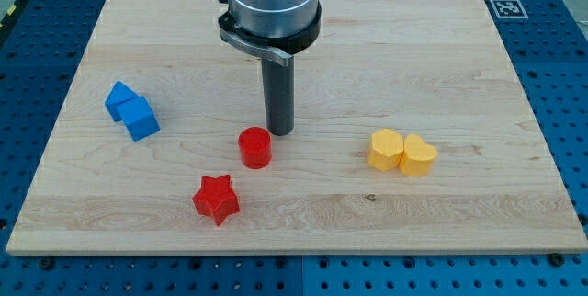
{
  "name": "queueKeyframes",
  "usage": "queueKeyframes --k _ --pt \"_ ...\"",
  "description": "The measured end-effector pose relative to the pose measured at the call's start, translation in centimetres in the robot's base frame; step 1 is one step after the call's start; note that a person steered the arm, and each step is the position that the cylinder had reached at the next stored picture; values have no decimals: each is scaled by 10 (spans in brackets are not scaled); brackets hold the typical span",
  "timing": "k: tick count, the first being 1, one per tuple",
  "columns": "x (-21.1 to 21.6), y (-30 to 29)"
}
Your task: Move the red blocks closer
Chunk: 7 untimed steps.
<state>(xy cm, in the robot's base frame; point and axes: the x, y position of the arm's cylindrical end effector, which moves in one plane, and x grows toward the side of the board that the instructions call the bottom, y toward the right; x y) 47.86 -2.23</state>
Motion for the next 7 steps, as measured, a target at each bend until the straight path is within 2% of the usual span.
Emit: queueKeyframes --k 1,3,4,5,6,7 --pt "0 0" --pt "-36 -24" --pt "3 -12" --pt "14 -78" --pt "24 -88" --pt "67 -112"
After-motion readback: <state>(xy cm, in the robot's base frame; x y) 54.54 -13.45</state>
